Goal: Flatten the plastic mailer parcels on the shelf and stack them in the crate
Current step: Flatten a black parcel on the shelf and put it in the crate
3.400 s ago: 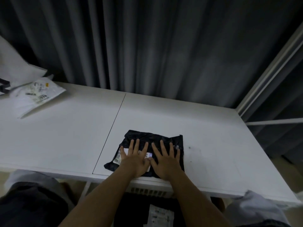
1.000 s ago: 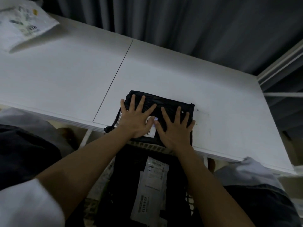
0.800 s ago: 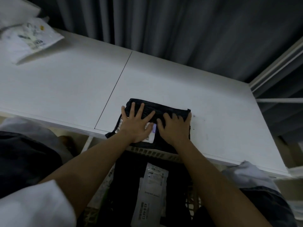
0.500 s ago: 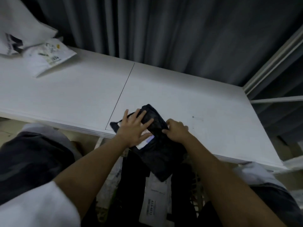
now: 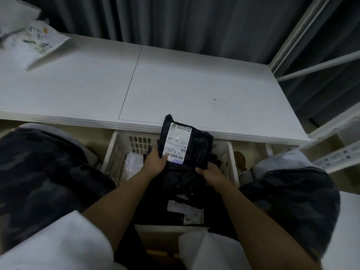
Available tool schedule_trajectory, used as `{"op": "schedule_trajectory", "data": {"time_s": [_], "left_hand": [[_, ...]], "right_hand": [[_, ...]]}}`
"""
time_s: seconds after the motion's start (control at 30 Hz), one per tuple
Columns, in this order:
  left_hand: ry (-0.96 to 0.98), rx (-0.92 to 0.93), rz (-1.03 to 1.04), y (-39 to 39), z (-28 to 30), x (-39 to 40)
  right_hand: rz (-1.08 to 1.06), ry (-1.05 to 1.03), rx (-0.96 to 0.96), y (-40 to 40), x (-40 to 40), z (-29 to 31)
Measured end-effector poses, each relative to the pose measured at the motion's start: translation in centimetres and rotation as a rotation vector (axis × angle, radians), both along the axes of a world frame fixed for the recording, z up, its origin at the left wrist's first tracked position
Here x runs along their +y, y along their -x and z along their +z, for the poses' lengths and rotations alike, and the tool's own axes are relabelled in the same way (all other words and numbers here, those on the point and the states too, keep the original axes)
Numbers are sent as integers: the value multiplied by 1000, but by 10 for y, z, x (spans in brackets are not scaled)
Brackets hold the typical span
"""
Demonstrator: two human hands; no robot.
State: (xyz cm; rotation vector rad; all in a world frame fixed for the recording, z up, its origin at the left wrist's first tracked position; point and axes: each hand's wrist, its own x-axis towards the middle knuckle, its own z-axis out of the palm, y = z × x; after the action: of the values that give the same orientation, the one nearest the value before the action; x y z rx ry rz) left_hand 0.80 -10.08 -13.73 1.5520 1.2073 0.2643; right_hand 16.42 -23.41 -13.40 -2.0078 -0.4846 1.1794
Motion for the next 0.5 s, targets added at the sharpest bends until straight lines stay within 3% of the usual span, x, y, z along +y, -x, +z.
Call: {"op": "schedule_trajectory", "data": {"time_s": [0.17,0.4,0.5], "left_hand": [[-25,256,-260,-5,-31,-16],[20,370,-447,-24,-59,-18],[-22,336,-505,-29,-44,-17]], "right_hand": [[55,198,-147,-9,-28,-28],[200,429,-336,-27,-30,-37],[376,488,-614,-27,-24,-29]]}}
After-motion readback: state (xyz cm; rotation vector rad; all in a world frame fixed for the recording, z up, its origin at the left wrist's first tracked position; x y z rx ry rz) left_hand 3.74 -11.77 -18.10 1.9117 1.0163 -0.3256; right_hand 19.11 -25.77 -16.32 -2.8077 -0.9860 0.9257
